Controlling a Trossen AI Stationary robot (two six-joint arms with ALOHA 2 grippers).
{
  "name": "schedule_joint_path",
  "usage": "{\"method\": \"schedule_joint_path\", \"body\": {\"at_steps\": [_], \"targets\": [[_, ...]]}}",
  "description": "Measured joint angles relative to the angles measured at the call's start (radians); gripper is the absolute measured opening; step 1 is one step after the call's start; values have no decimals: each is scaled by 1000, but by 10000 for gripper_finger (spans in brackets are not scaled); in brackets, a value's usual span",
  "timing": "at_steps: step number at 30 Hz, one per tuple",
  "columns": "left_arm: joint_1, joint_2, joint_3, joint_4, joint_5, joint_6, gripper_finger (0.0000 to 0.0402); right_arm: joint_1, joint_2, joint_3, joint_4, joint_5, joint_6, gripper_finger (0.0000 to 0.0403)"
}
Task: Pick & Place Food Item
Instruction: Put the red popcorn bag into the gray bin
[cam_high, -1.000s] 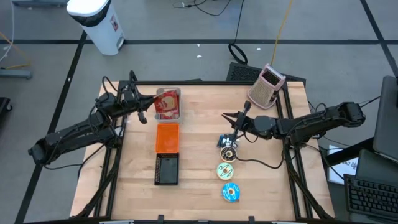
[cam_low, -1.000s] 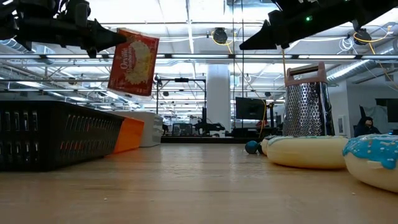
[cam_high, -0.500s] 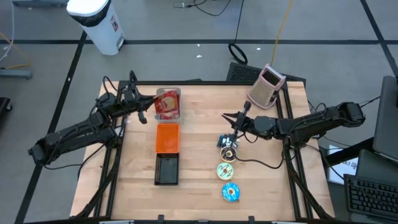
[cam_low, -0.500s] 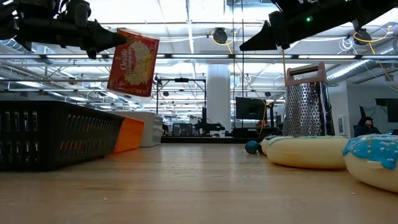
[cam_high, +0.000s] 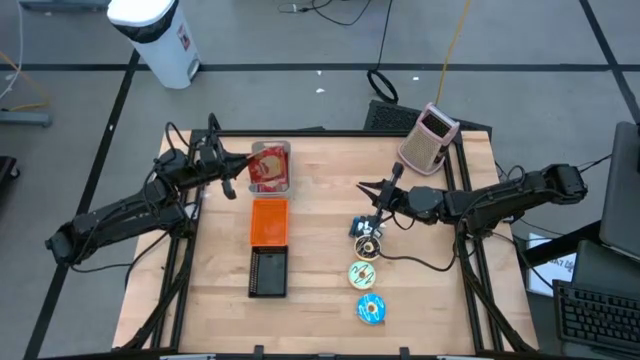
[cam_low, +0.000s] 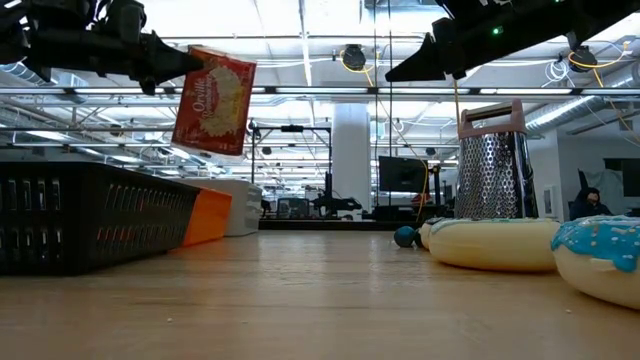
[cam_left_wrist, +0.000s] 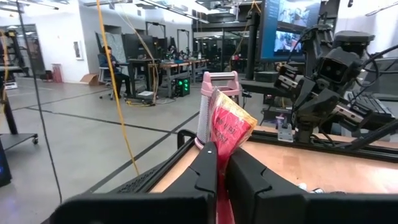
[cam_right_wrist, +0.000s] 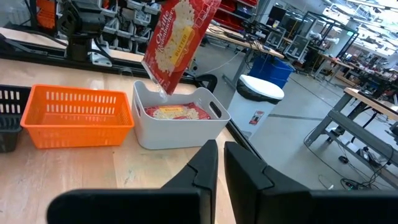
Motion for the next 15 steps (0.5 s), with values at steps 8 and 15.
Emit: {"method": "schedule_joint_path", "body": {"at_steps": [8,15], "targets": [[0,0,0,-1,19,-3,17,0,0,0,1,0,0,18],[0,35,-51,15,19,14,14,0,0,0,1,0,0,18]]}}
